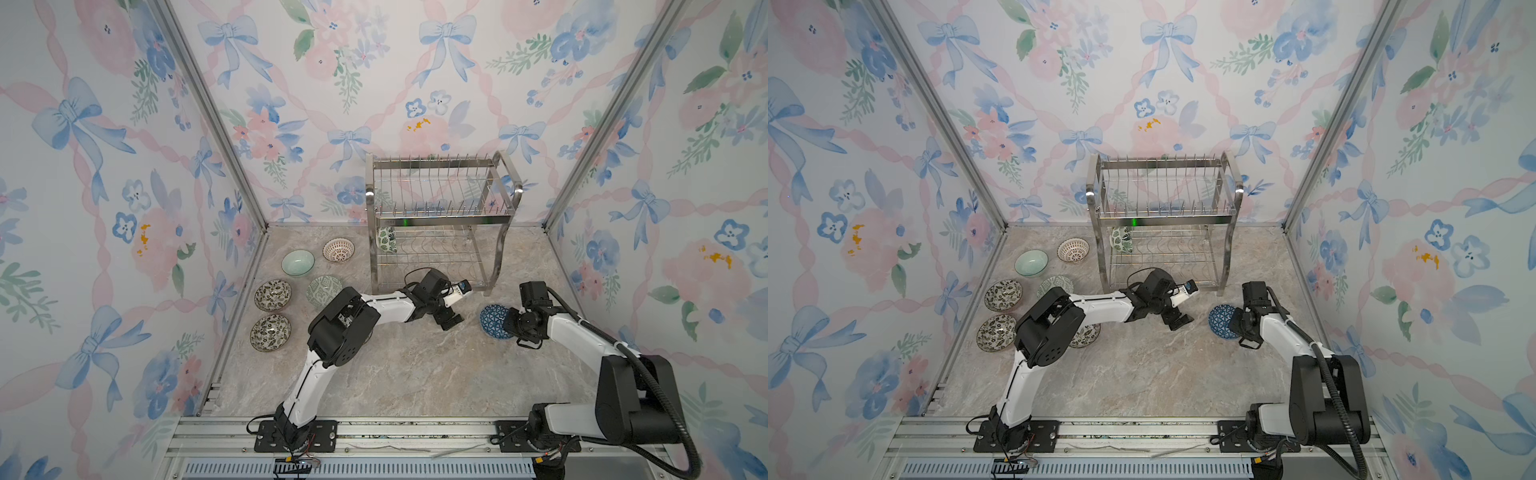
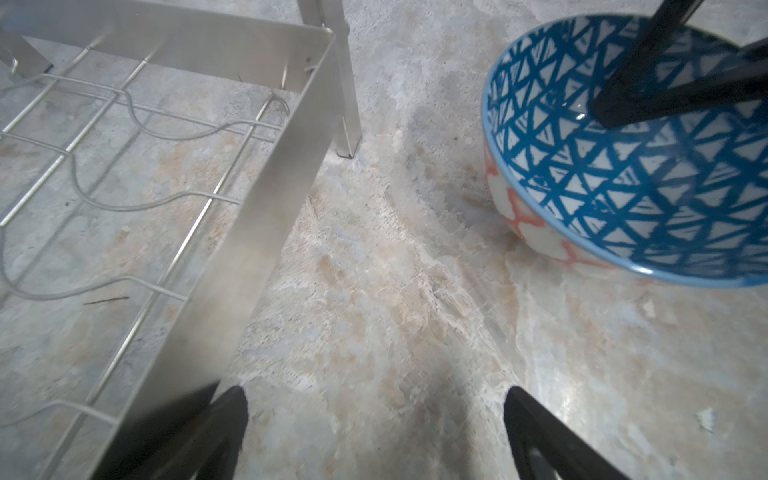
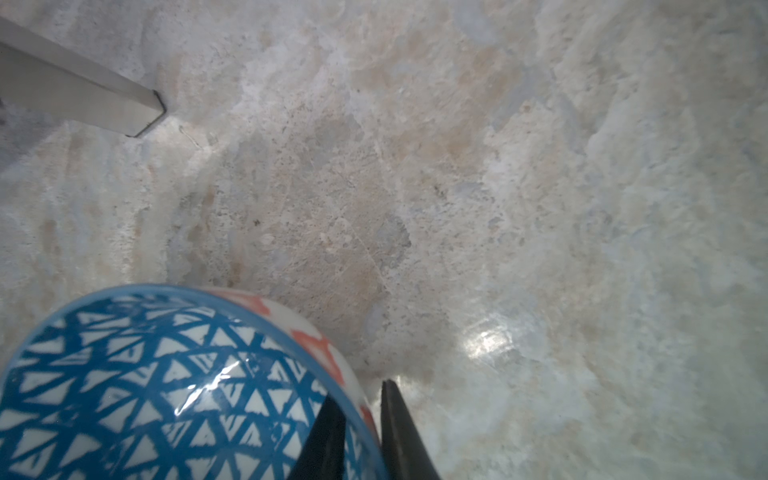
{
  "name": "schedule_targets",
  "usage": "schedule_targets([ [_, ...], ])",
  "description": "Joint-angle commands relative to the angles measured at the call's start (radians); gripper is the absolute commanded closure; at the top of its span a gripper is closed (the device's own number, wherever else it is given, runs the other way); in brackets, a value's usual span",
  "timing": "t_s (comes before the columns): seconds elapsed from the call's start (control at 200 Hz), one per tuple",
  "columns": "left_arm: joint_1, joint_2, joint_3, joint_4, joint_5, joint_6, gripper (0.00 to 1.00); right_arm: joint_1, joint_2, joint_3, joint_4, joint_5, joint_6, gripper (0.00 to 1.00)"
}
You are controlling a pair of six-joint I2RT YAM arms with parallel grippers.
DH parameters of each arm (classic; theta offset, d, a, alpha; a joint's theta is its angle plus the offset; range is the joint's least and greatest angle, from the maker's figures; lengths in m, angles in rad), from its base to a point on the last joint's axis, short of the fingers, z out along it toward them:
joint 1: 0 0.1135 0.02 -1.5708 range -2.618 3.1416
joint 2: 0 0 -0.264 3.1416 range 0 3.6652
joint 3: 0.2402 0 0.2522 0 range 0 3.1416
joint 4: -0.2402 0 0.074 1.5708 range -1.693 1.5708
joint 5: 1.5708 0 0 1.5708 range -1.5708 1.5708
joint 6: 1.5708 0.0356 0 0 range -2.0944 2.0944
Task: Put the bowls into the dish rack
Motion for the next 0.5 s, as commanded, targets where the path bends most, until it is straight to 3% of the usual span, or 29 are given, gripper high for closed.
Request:
schedule_targets([
  [0.0,0.029,0.001,0.013,0.020,-0.045,0.007,0.02,0.007,-0.014,-0.020,-0.006,-0.014,0.008,0.81],
  [0.285,0.022,-0.028,-0.012,0.022,-0.041,-0.010,0.02,0.023,-0.016,-0.012,-0.020,-0.011,0.006,0.80],
  [0.495,0.005,-0.053,-0.036,0.025,-0.054,-0.009,0.02,0.071,-0.090,0.023,-0.091,0.053,-0.009,0.65],
])
